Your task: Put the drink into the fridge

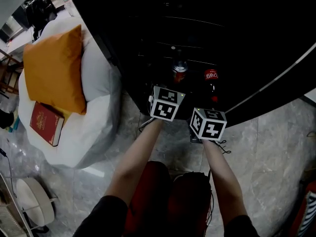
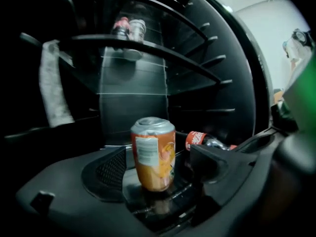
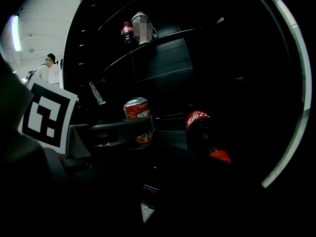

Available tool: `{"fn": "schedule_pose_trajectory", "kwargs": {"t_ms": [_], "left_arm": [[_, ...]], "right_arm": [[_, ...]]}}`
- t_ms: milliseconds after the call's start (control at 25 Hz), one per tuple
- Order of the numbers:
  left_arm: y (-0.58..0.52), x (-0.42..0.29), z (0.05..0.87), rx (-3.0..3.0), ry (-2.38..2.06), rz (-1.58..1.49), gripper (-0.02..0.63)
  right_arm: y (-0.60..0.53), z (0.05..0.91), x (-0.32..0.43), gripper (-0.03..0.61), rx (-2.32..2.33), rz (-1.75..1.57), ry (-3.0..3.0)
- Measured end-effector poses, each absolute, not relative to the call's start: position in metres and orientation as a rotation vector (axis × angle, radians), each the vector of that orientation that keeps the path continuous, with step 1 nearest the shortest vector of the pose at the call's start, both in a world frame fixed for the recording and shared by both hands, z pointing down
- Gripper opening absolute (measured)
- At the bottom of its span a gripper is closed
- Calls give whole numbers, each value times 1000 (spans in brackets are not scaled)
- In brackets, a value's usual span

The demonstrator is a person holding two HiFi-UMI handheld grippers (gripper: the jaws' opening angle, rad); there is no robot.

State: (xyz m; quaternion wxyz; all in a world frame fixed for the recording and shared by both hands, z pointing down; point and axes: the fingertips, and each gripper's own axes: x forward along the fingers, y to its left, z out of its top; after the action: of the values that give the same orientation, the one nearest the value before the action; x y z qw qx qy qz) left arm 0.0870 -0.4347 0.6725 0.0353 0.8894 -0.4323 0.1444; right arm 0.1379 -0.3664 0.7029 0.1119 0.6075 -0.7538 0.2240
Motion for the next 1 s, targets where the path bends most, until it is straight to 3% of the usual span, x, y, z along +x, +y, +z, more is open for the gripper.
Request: {"fn": "schedule_pose_trajectory", "kwargs": {"t_ms": [600, 1000], "left_arm": [[-379, 54, 667, 2691, -1239, 353, 386], [-352, 48, 654, 2672, -1160, 266, 214]], "right_arm": [[-337, 691, 124, 17, 1753, 619, -2260], [-323, 683, 117, 17, 1744, 621, -2296]]}}
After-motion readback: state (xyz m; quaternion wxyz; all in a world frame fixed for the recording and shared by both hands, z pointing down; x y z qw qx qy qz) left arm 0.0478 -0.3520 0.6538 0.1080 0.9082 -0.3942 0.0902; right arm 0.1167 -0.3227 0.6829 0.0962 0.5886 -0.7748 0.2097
